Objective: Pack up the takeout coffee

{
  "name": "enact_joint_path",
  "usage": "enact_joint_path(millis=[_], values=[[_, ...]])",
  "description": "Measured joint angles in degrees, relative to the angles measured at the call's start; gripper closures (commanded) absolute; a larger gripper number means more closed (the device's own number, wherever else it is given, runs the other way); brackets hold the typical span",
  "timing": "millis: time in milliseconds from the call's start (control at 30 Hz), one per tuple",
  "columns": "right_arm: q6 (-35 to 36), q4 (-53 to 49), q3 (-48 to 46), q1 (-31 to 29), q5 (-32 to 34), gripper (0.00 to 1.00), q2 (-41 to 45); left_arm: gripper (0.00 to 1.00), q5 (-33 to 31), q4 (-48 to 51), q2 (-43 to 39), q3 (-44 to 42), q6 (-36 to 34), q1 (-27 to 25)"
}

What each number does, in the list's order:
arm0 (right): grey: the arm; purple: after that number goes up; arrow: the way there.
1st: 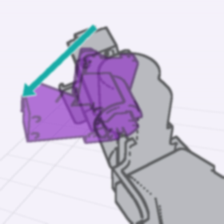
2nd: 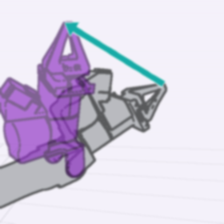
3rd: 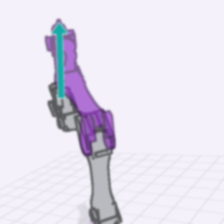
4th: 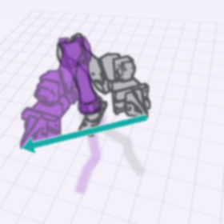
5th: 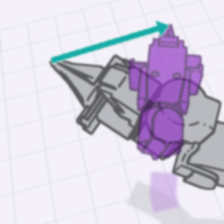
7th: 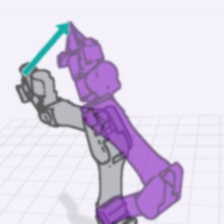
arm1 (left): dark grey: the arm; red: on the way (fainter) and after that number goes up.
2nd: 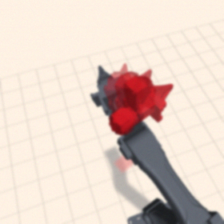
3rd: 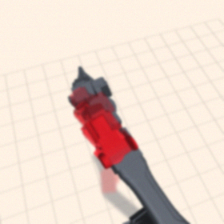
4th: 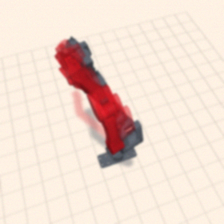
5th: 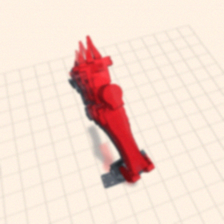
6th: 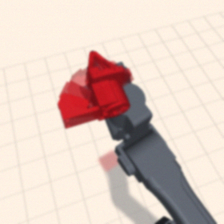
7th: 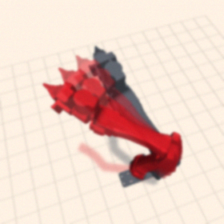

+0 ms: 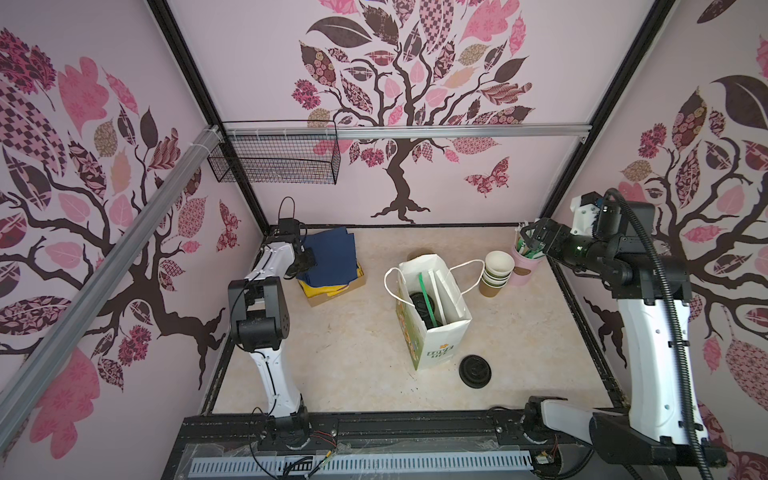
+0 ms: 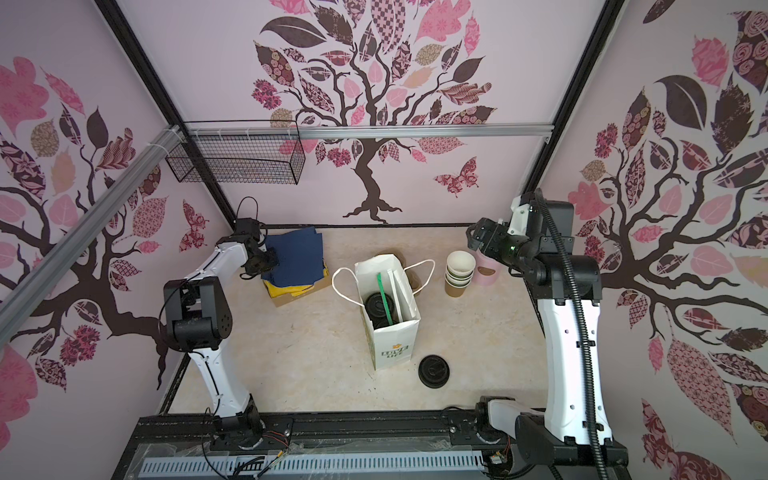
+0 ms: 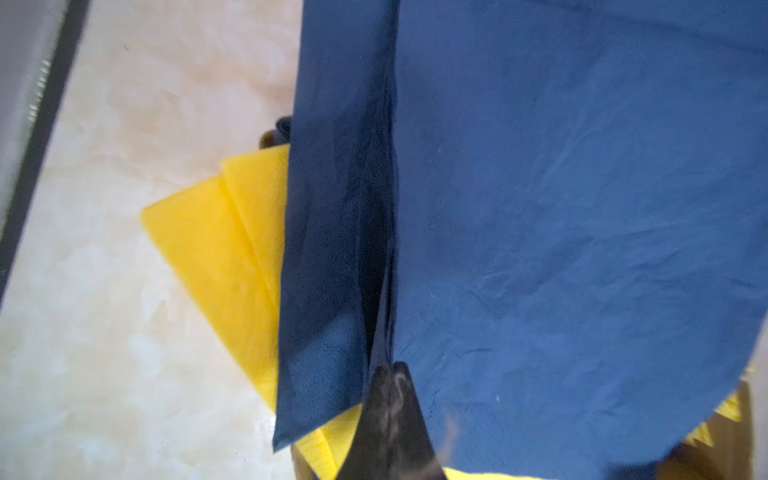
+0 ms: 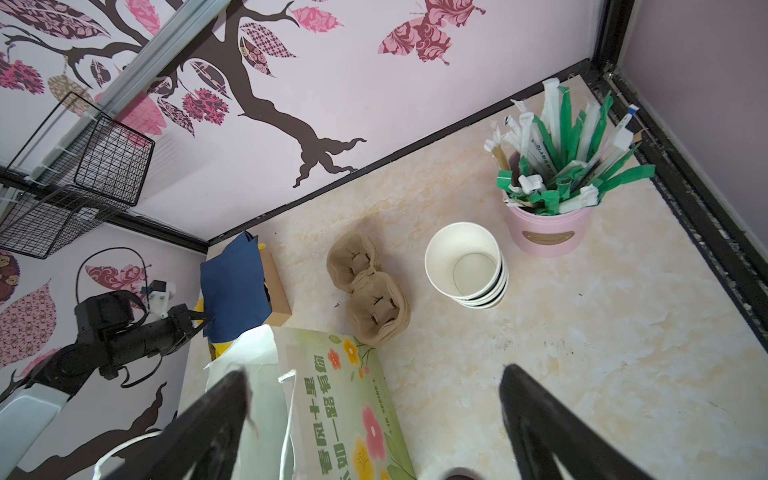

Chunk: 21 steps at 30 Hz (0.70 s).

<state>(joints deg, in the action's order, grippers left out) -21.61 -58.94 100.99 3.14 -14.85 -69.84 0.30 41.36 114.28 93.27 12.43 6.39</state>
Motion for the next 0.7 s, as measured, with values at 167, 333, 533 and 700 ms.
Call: enact_joint_path(millis=[167, 333, 533, 700], values=[[0.0, 0.0, 0.0, 0.0, 0.1, 0.03, 0.0, 1.00, -1.2, -0.2, -7.1, -2.1, 1.8, 0.1], [0.0, 0.0, 0.0, 0.0, 0.0, 0.03, 0.0, 1.00, -1.9, -0.2, -8.9, -3.8, 3.4, 0.9], [0.0, 0.0, 0.0, 0.0, 0.1, 0.03, 0.2, 0.85, -2.8, -0.1, -9.1, -9.7, 5.1, 3.3], [0.0, 0.0, 0.0, 0.0, 0.0, 0.03, 0.3, 0.38, -2.3, -0.5, -9.5, -10.6, 5.2, 5.6]])
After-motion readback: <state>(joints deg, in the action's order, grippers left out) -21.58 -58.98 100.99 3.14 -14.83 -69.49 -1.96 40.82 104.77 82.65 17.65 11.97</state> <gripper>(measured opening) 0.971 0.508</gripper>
